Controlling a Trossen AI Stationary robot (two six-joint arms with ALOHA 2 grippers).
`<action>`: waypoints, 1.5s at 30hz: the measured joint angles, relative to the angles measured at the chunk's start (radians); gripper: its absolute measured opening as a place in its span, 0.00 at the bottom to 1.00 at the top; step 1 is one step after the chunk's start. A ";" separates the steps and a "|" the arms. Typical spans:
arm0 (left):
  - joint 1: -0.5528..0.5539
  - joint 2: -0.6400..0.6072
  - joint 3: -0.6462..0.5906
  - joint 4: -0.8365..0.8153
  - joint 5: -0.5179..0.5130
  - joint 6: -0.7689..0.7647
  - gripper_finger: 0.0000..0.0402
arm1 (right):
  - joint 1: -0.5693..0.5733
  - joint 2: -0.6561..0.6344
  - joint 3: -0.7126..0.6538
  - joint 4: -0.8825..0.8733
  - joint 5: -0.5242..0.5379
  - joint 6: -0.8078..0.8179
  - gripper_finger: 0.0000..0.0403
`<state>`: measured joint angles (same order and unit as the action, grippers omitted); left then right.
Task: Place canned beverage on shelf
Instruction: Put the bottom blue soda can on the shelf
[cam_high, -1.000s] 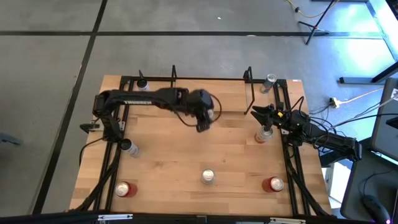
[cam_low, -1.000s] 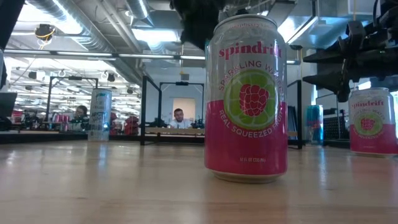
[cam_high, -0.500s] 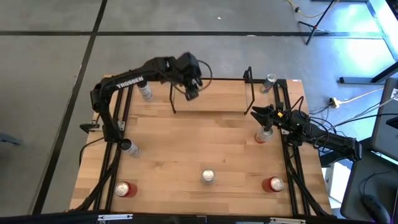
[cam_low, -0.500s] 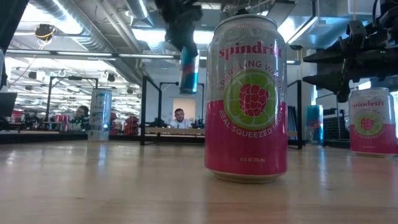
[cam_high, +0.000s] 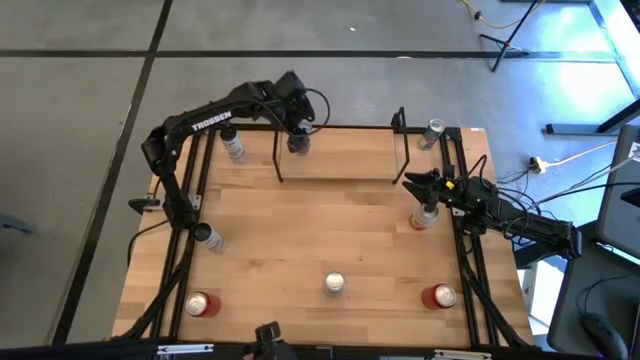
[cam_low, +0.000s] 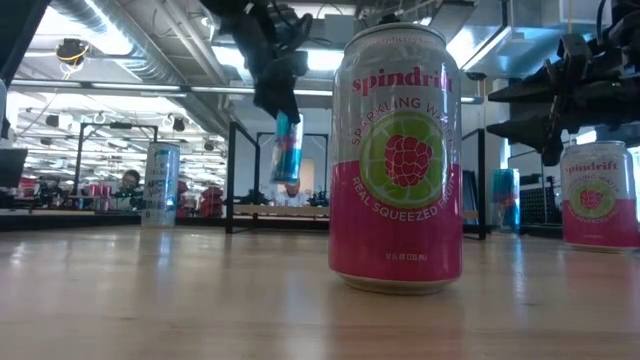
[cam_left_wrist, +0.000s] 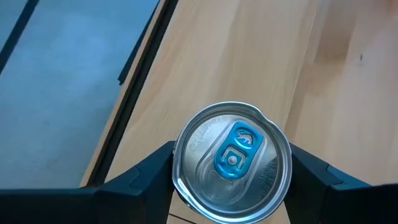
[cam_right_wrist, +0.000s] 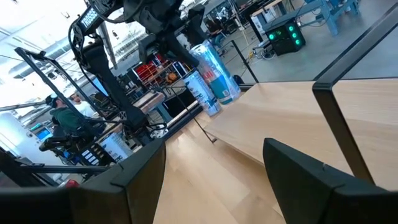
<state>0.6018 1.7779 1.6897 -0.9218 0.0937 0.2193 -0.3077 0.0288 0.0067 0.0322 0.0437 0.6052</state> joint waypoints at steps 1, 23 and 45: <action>-0.002 0.000 -0.004 0.000 -0.001 0.005 0.53 | 0.000 0.000 0.000 -0.001 0.000 0.000 0.64; 0.002 0.000 -0.127 0.085 -0.010 0.049 0.54 | 0.000 0.000 0.001 -0.001 0.034 -0.005 0.64; 0.003 0.000 -0.127 0.078 -0.024 0.053 0.67 | 0.000 0.000 0.001 -0.001 0.055 -0.008 0.69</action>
<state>0.6048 1.7779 1.5627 -0.8436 0.0692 0.2722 -0.3077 0.0288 0.0074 0.0314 0.0985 0.5972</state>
